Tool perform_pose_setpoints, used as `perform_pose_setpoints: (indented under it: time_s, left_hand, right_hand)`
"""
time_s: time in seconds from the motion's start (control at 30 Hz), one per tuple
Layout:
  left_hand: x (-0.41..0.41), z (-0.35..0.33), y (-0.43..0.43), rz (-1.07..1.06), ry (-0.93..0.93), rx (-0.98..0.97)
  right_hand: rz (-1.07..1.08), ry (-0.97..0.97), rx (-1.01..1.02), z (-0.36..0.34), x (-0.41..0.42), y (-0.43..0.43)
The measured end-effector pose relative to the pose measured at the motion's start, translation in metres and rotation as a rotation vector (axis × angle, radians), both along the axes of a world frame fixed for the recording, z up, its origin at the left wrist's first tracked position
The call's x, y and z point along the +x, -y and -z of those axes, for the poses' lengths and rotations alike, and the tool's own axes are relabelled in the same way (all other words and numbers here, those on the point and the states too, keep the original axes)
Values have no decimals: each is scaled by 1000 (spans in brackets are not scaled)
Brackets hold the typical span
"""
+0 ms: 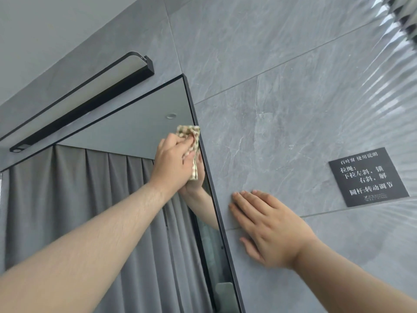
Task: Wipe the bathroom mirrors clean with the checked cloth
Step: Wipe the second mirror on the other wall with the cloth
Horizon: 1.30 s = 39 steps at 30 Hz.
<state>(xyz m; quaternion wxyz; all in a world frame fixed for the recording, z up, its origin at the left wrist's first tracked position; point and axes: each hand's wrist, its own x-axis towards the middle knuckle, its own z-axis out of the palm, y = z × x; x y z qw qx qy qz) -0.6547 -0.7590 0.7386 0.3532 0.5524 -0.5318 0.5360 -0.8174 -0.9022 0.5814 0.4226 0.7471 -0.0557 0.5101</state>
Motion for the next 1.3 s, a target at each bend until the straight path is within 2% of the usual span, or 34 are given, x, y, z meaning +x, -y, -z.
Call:
perform_pose_setpoints:
  time_s: [0.17,0.27,0.4,0.53,0.73,0.9,1.13,1.23,1.3]
  left_hand:
    - [5,44,-10,-21,75,92]
    - [8,44,-16,-23,92,138]
    - [-10,25,-21,32,-125,163]
    - [-19,15,-23,45,-214,136]
    - [-15,18,-26,26,-150,187]
    - [-22,24,-29,-15,-114,118]
    - [-31,18,-21,-58,-302,54]
    - [-35,17,-25,71,-445,47]
    - [-38,20,-30,189,-538,61]
  right_hand:
    - [-15,1,-1,0,0,1]
    - [-8,6,-11,0,2,1]
    - [-4,2,-5,0,1,1]
    - [2,-8,8,-1,1,0]
    - [-2,-24,27,-1,0,0]
    - [-7,-28,28,-1,0,-1]
    - [-24,-62,70,-1,0,-1]
    - [-37,-76,113,-5,-6,-4]
    - [-122,-50,221,-6,-8,-13]
